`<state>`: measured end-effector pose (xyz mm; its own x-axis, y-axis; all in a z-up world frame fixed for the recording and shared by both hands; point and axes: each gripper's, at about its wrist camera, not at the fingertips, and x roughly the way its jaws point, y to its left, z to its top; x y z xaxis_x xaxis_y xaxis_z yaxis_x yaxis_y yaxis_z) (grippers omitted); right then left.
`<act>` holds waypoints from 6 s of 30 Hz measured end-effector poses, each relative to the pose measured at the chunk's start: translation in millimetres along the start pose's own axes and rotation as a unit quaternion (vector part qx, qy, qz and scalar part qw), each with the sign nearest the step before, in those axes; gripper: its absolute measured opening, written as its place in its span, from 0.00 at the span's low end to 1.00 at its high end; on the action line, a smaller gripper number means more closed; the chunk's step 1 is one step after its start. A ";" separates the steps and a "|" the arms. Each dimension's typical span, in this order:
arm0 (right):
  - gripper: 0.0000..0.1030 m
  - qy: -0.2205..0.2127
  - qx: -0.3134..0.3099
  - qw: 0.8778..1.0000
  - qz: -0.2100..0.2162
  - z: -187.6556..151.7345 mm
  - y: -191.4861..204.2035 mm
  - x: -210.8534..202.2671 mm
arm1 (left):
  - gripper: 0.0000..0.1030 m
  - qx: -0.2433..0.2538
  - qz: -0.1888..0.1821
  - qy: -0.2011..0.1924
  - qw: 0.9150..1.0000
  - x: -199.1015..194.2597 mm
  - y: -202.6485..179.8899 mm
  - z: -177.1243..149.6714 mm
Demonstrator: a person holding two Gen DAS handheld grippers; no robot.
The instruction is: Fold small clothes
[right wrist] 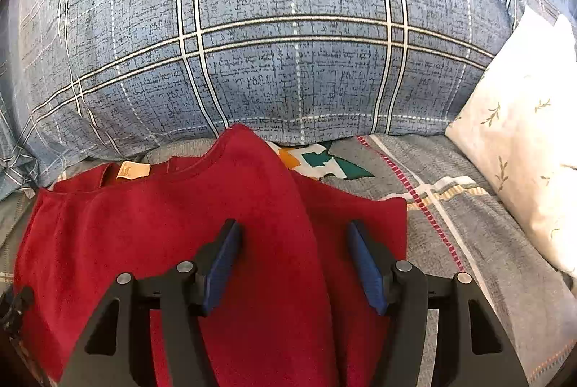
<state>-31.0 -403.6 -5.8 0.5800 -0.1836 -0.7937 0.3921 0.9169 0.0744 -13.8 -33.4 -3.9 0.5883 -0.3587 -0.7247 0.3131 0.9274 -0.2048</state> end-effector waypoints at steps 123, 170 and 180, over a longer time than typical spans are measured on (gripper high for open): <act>0.17 0.047 -0.182 0.944 0.272 10.7 237.5 -46.9 | 0.12 0.017 -0.063 0.006 0.998 -41.8 -29.9 5.3; 0.16 -0.002 -0.092 0.971 0.219 43.9 25.7 -80.7 | 0.12 0.154 -0.101 0.025 0.983 -40.7 -225.6 19.4; 0.16 0.012 -0.071 0.978 0.196 41.1 -7.8 -52.9 | 0.12 0.157 -0.106 0.052 0.980 -14.0 -264.1 8.7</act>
<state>-35.4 -415.6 60.4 0.6476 0.1982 -0.7357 0.0395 0.9555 0.2923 -98.2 -274.2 66.1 0.4110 -0.5120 -0.7543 0.6441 0.7486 -0.1572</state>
